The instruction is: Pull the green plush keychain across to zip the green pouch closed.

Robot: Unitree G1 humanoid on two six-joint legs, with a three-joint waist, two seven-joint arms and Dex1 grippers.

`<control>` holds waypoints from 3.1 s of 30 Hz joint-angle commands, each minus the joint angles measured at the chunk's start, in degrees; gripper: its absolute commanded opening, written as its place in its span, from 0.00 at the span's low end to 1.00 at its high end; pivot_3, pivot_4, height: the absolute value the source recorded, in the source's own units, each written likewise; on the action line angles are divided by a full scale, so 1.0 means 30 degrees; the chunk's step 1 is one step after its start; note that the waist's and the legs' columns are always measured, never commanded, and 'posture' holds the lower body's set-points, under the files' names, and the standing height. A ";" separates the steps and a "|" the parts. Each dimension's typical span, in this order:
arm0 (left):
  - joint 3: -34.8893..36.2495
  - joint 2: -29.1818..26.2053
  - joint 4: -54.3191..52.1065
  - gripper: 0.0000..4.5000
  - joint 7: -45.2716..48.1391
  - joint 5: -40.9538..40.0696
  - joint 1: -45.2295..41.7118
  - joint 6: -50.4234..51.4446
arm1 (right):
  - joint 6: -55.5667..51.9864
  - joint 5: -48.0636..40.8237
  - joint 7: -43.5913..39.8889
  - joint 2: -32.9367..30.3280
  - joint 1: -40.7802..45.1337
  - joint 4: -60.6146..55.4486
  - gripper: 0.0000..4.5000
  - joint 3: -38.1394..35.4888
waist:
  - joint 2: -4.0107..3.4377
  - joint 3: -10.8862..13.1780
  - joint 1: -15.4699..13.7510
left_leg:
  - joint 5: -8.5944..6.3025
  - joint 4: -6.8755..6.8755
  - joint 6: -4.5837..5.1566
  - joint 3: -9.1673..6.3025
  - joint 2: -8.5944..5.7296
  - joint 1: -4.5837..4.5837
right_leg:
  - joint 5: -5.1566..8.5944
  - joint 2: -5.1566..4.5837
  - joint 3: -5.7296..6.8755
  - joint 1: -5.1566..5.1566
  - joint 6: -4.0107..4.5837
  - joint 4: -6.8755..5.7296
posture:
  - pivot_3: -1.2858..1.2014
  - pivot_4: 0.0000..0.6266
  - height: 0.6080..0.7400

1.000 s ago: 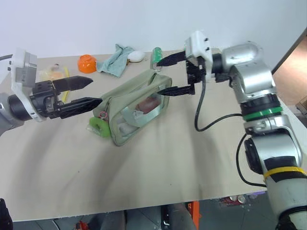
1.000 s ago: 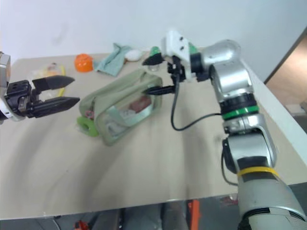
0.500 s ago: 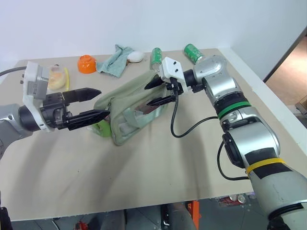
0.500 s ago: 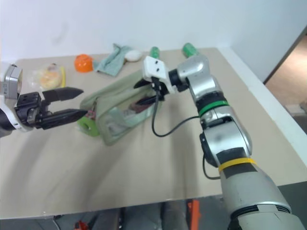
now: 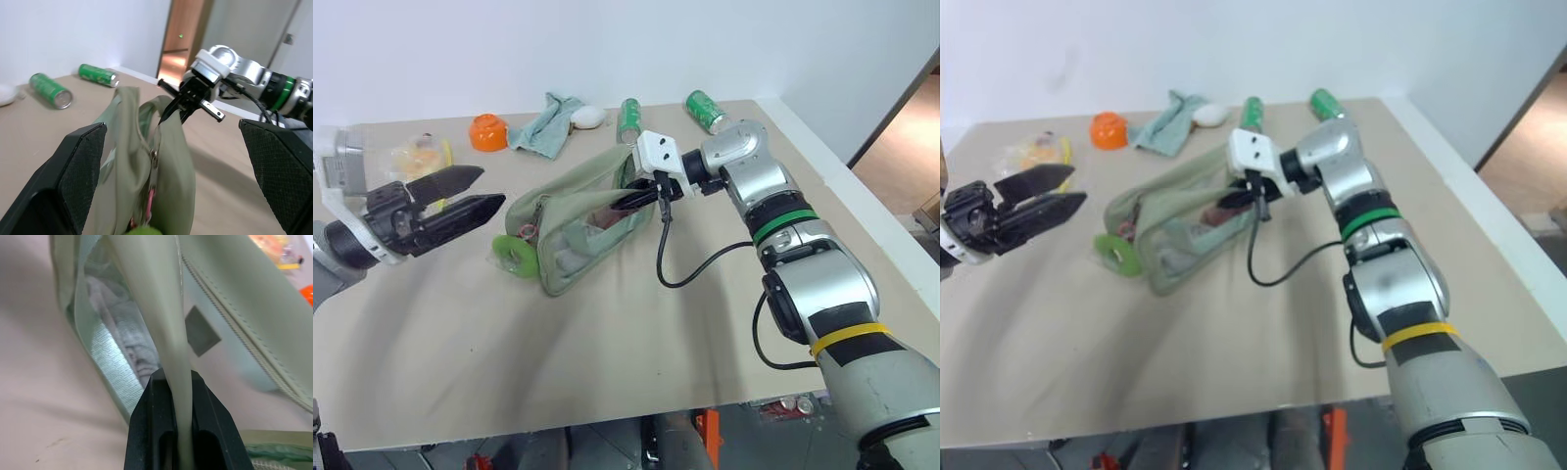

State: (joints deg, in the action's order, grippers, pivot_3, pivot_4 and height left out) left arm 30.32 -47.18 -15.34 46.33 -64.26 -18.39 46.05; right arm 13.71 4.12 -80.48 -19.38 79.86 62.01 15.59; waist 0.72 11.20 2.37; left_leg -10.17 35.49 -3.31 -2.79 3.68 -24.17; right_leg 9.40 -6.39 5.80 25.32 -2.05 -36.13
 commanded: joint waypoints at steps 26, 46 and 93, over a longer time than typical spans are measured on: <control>0.0906 0.1128 0.0624 1.00 -0.0698 -0.0475 0.0660 -0.0537 | -1.4981 -0.0691 0.0796 -0.1402 -0.1505 -1.2577 0.01 -0.0310 | 0.0001 0.0000 0.0068 | 0.0016 -0.0005 -0.0028 0.0009 0.0001 -0.0009 | -0.0005 0.0035 -0.0068 0.0029 0.0012 -0.0010 | 0.52 0.24 1.00; 0.0782 0.1189 0.0870 1.00 -0.0898 -0.0578 0.0592 -0.0464 | -2.0365 -0.3192 0.3159 -0.0158 -0.2678 -1.6090 0.01 0.0781 | 0.0006 -0.0003 0.0095 | 0.0016 -0.0007 -0.0026 -0.0001 0.0018 -0.0006 | -0.0001 0.0059 -0.0071 0.0036 0.0029 -0.0018 | 0.52 0.24 1.00; 0.0643 -0.2879 0.0111 1.00 0.2834 -0.2494 -0.0702 0.1883 | -1.6303 -0.7657 0.1135 -0.4161 -0.6304 -1.3983 0.58 -0.2351 | 0.0041 0.0012 0.0079 | -0.0010 -0.0029 -0.0003 0.0015 0.0020 -0.0010 | 0.0052 0.0066 -0.0092 0.0048 0.0049 -0.0009 | 0.52 0.24 1.00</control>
State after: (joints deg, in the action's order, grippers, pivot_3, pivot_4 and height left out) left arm 31.91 -55.24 -14.74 54.34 -71.92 -20.31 51.78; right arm -36.02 -18.70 -77.74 -32.50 60.79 20.48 8.64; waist 0.84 11.23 2.61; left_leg -10.19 35.41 -3.33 -2.75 3.74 -24.20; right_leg 9.56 -6.19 5.53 25.46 -1.90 -36.15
